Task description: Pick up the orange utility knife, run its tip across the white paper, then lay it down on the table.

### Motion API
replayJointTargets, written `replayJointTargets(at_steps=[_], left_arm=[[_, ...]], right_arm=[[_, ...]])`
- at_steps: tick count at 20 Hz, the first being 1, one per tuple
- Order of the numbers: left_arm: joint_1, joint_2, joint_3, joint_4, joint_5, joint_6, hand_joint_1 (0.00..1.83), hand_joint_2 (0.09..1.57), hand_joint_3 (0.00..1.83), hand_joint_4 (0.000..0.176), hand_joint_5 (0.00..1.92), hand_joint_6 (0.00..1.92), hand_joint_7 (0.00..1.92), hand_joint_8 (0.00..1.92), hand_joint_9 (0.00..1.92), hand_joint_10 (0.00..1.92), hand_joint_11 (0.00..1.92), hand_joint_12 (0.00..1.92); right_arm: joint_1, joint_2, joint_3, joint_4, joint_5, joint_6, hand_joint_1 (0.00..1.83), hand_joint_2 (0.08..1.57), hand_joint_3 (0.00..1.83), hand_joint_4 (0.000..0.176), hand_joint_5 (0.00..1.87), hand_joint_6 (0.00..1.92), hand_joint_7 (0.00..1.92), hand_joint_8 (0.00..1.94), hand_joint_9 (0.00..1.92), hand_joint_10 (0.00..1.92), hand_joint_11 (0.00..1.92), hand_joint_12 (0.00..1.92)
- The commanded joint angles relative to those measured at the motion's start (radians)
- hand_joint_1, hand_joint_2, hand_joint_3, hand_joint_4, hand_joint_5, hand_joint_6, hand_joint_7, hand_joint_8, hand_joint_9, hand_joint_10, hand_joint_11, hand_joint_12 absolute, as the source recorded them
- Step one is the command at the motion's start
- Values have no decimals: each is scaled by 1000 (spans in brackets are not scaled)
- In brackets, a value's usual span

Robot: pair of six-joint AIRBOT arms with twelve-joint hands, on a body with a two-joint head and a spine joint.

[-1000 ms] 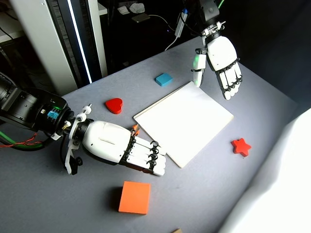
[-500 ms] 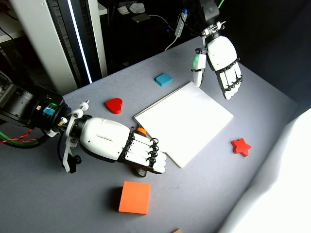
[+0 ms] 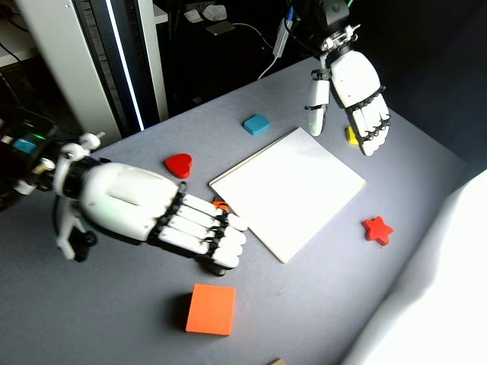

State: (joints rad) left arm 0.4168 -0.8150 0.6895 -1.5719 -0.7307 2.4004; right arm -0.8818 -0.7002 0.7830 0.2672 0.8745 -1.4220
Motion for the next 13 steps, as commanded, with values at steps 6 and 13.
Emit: replayJointTargets(at_steps=[6, 13], left_arm=[[-46, 1, -6, 66, -49, 15, 0, 1251, 3, 29, 80, 17, 184, 11, 167, 14, 0, 603], [-59, 2, -9, 66, -48, 10, 102, 1260, 3, 0, 658, 22, 794, 50, 732, 292, 198, 1432]], right_arm=[[-62, 121, -51, -49, 88, 227, 0, 1034, 0, 0, 40, 17, 97, 40, 74, 32, 0, 0], [-82, 126, -46, -97, 70, 421, 116, 1154, 8, 0, 402, 1253, 563, 1151, 383, 1460, 94, 1820]])
